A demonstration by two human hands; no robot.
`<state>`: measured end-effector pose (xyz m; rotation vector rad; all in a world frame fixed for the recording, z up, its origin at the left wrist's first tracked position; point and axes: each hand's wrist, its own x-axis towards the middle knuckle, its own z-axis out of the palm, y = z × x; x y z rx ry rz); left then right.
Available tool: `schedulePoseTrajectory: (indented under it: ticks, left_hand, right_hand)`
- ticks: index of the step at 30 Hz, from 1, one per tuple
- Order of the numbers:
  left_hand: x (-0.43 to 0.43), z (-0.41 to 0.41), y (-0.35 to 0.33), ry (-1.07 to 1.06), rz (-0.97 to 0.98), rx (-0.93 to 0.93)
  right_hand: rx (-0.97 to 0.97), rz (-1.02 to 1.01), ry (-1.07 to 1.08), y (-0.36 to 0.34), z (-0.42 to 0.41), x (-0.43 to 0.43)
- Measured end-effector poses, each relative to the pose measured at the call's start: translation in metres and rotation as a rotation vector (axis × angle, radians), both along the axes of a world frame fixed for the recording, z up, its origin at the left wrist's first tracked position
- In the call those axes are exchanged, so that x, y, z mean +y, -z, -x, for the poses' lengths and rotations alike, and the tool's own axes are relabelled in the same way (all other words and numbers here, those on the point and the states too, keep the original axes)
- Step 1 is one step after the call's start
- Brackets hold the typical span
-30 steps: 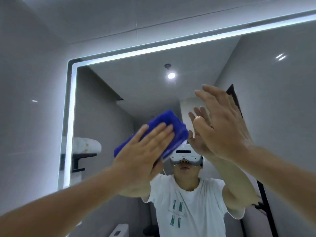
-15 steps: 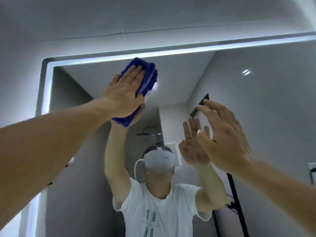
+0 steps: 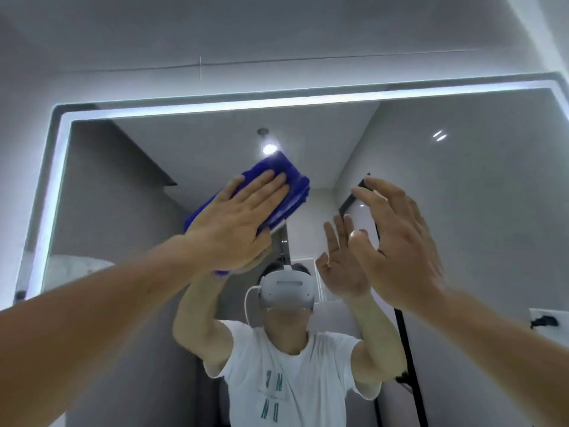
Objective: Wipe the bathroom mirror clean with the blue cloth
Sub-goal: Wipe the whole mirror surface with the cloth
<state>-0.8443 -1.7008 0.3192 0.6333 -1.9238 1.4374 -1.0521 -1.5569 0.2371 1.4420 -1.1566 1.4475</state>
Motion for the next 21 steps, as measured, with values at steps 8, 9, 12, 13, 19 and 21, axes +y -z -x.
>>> schedulePoseTrajectory:
  ticks: [8, 9, 12, 13, 19, 21]
  left_hand:
    - [0.001, -0.021, 0.075, -0.067, 0.078, -0.449]
    - [0.004, -0.020, 0.060, -0.075, 0.088, -0.451]
    - [0.010, -0.009, -0.004, -0.075, 0.037, -0.201]
    - [0.011, -0.003, -0.030, -0.071, 0.003, -0.076]
    - [0.023, 0.043, -0.147, 0.034, -0.255, 0.375]
    - [0.023, 0.051, -0.153, 0.036, -0.250, 0.391]
  right_hand:
    - [0.019, -0.023, -0.020, 0.007, 0.021, 0.007]
    - [0.017, -0.028, -0.024, 0.006, 0.022, 0.006]
    - [0.001, -0.009, -0.037, 0.004, 0.026, 0.002]
    - [0.004, -0.001, -0.032, 0.005, 0.028, 0.001]
    - [0.007, 0.042, 0.034, 0.020, 0.056, -0.004]
    - [-0.040, 0.053, 0.026, 0.020, 0.062, -0.004]
